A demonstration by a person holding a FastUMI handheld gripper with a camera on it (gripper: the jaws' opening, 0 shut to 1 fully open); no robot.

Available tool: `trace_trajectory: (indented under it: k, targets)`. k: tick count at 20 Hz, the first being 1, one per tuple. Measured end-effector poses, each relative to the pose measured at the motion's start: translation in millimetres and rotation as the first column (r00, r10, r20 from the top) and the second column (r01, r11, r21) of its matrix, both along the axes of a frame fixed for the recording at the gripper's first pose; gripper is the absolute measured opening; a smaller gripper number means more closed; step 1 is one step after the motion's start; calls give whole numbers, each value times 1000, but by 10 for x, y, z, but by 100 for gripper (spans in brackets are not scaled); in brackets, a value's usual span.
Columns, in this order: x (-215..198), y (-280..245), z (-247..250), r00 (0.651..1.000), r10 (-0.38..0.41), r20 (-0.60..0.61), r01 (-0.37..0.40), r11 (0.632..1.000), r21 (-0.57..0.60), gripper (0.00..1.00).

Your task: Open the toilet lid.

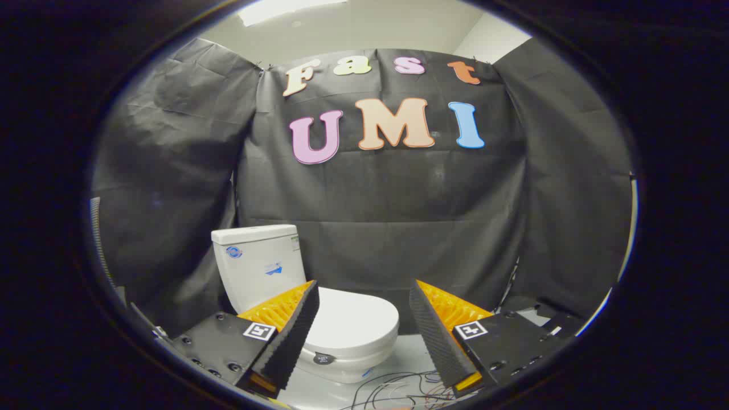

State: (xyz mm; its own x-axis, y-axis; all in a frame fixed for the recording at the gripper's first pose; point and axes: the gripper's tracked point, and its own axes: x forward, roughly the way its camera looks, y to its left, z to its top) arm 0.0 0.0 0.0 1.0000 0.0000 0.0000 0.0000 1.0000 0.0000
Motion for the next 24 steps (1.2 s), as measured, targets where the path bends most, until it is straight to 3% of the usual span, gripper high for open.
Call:
trace_trajectory:
  k: [5, 13, 17, 21, 24]
  targets:
    - [55, -3, 15, 1000, -1, 7, 1, 1000, -2, 97]
    - [746, 104, -102, 999, 35, -35, -35, 999, 1, 97]
    - [945, 249, -221, 998, 28, -63, -23, 997, 73, 95]
    - [1099, 381, -164, 1000, -21, -16, 23, 992, 126, 91]
    - [1140, 376, -131, 994, -109, 21, 103, 974, 201, 91]
